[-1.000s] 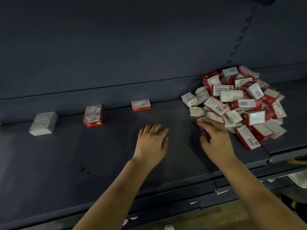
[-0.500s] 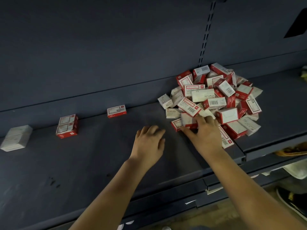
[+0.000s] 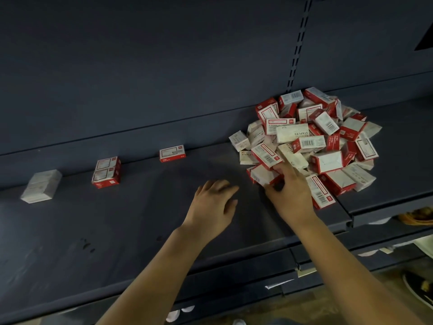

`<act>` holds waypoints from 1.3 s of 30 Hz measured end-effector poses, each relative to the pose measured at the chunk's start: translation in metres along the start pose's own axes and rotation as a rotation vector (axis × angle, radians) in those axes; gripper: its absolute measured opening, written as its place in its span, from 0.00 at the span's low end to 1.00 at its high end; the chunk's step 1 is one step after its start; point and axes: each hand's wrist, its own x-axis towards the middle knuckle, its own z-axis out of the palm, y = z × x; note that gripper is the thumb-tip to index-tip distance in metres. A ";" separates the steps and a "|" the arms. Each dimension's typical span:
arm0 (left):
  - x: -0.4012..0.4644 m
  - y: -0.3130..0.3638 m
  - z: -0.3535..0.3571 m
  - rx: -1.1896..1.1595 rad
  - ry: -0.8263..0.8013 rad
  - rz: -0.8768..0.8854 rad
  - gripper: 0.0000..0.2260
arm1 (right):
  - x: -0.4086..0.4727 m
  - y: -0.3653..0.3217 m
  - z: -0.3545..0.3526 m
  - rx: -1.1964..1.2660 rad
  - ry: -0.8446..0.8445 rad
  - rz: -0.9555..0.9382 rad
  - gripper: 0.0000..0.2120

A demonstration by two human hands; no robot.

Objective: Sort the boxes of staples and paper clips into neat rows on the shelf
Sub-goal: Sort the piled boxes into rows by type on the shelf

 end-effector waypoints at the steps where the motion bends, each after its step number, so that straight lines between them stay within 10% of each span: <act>1: 0.000 0.000 -0.002 -0.022 -0.006 0.001 0.15 | -0.004 0.001 0.000 0.049 -0.012 -0.006 0.20; 14: 0.007 0.010 -0.019 -0.871 -0.030 -0.551 0.16 | -0.027 -0.021 -0.008 0.614 -0.148 0.016 0.26; 19: 0.002 0.010 -0.022 -1.034 -0.101 -0.502 0.09 | -0.027 -0.027 -0.009 0.696 -0.191 -0.102 0.35; 27: -0.006 0.006 -0.029 -0.930 0.132 -0.333 0.14 | -0.027 -0.045 -0.013 0.789 -0.321 0.144 0.12; 39: -0.022 -0.002 -0.032 -1.071 0.118 -0.313 0.33 | -0.022 -0.044 -0.007 1.158 -0.393 0.114 0.36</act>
